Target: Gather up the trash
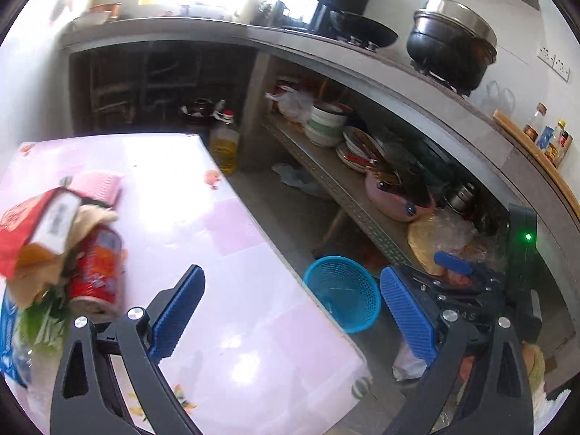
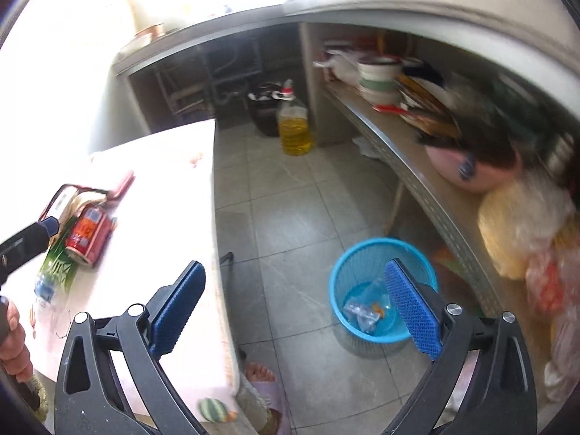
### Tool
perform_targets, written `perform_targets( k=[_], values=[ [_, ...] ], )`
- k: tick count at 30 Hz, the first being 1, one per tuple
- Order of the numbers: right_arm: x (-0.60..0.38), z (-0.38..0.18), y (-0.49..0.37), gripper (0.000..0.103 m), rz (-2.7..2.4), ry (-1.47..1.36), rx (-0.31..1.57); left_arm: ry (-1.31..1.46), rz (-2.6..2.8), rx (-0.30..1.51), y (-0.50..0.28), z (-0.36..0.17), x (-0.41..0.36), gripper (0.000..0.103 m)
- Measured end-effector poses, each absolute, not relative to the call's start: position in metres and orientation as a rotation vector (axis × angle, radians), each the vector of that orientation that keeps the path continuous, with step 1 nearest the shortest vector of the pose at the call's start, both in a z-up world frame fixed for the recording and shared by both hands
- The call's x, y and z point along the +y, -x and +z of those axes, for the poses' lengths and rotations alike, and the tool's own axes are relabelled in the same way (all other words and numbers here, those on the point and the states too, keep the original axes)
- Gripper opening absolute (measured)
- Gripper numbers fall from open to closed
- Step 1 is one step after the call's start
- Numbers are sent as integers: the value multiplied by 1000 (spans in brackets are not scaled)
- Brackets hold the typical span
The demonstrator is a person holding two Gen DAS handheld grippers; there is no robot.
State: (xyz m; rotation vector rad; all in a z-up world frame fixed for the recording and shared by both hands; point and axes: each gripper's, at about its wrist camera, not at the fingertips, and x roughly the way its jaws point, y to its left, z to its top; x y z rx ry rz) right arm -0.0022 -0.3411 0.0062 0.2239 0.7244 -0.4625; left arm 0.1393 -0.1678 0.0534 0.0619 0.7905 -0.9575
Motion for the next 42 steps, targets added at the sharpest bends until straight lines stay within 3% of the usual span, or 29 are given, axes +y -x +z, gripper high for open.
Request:
perform_targets(
  k=[15, 28, 42],
  values=[
    [-265, 35, -44, 95, -471, 55, 663, 25, -797, 764, -157, 55, -75, 95],
    [-258, 43, -52, 95, -259, -67, 617, 28, -736, 705, -146, 58, -31, 95],
    [-235, 26, -92, 95, -4, -263, 742, 24, -580, 599, -113, 58, 49, 95]
  ],
)
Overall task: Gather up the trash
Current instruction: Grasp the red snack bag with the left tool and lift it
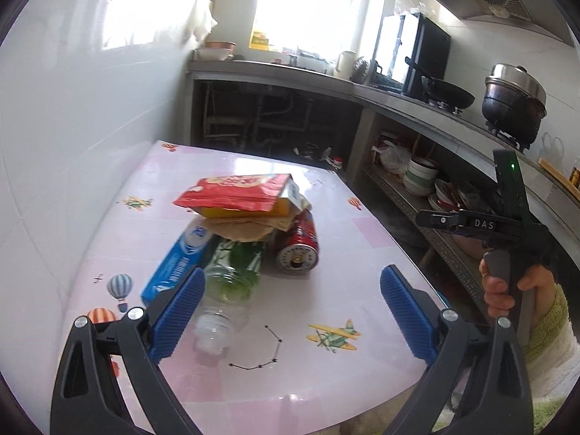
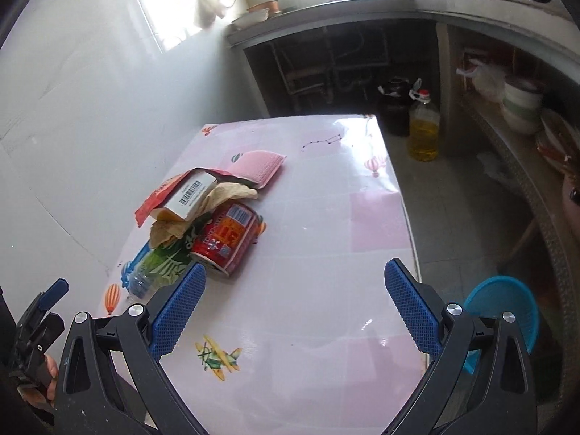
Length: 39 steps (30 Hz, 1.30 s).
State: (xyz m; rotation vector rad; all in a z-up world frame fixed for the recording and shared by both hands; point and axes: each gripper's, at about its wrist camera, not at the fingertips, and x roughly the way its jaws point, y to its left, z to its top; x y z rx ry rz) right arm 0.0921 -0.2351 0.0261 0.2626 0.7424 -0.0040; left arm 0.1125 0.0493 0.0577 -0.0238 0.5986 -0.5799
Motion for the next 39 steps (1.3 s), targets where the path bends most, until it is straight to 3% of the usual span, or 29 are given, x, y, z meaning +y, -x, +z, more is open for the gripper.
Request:
perform_targets(
  k=[9, 20, 34, 39],
  values=[
    [-228, 24, -104, 95, 15, -293, 771, 363, -623, 666, -190, 61, 82, 95],
    [-233, 26, -113, 95, -11, -285, 782, 874, -503, 950, -325, 3, 118, 86],
    [-237, 14, -131, 95, -24, -292, 822, 615, -647, 1214, -415, -5, 78, 84],
    [-235, 13, -135, 95, -17, -286, 833, 538, -669, 1302, -430, -13, 57, 60]
  ],
)
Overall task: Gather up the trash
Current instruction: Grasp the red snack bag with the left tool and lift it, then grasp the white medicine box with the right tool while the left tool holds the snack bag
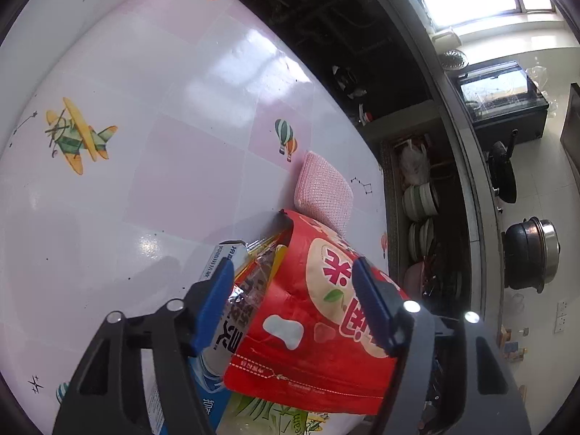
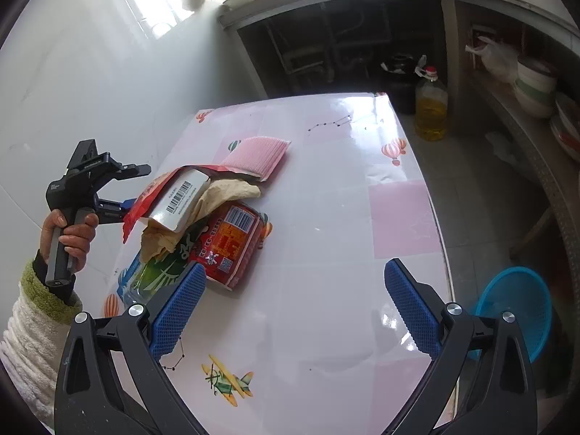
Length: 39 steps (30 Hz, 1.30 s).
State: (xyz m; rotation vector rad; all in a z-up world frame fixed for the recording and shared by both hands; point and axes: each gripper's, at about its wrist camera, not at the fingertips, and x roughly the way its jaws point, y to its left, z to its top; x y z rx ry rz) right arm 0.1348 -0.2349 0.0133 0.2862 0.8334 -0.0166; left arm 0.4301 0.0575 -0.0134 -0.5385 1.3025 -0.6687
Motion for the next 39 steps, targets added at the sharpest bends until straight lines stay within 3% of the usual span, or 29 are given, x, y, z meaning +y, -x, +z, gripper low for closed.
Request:
perform_targets(
  k=[8, 17, 30, 39],
  values=[
    [-240, 13, -135, 95, -21, -293, 844, 489, -736, 1301, -435, -8, 53, 19],
    [-240, 15, -133, 95, -16, -302, 843, 634, -819, 1229, -424, 11, 74, 3],
    [-241, 19, -143, 91, 17, -335, 839, 849, -952, 898, -378, 86, 115, 0],
    [-198, 56, -175, 90, 224, -84, 769, 684, -817, 604, -327, 152, 134, 0]
  ],
)
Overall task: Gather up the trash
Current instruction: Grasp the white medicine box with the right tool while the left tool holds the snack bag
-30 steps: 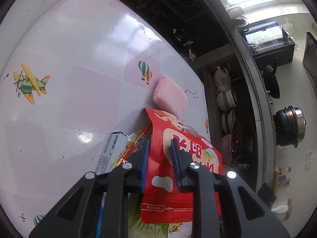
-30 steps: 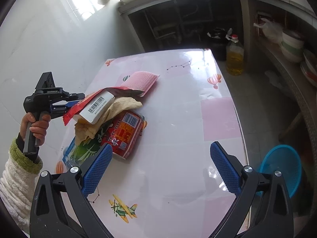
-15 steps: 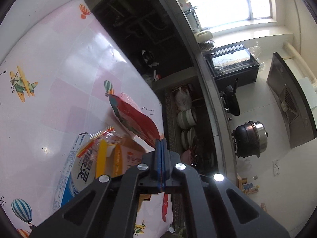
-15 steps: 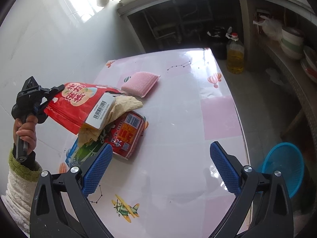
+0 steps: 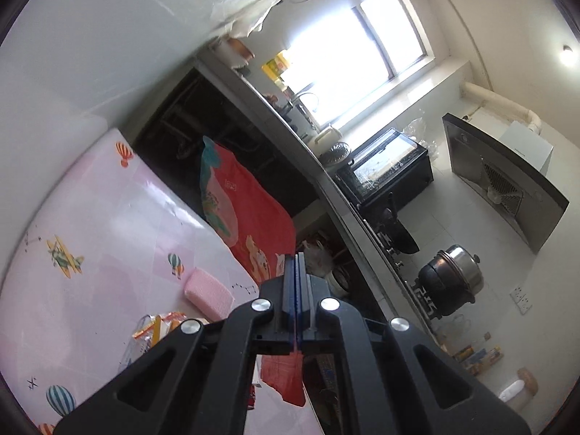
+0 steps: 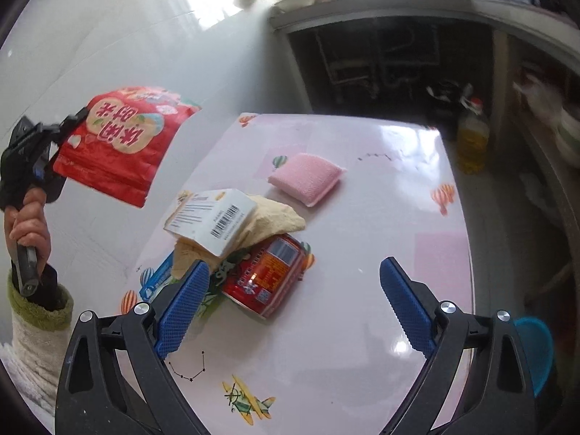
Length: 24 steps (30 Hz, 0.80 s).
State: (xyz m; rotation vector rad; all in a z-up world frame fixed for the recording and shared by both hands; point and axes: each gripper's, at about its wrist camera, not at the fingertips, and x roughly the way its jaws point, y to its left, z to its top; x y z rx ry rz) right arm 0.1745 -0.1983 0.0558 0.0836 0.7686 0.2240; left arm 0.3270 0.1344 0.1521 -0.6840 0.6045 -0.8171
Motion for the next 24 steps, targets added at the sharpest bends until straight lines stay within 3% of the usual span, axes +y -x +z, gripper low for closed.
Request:
perform_targets(
  k=[5, 13, 24],
  values=[
    [-144, 82, -221, 95, 481, 211, 736, 555, -693, 554, -312, 172, 122, 0],
    [-77, 36, -327, 95, 735, 443, 1044, 496, -618, 550, -303, 169, 114, 0],
    [-43, -1, -334, 95, 856, 625, 1177, 485, -559, 571, -304, 154, 129, 0]
  ],
)
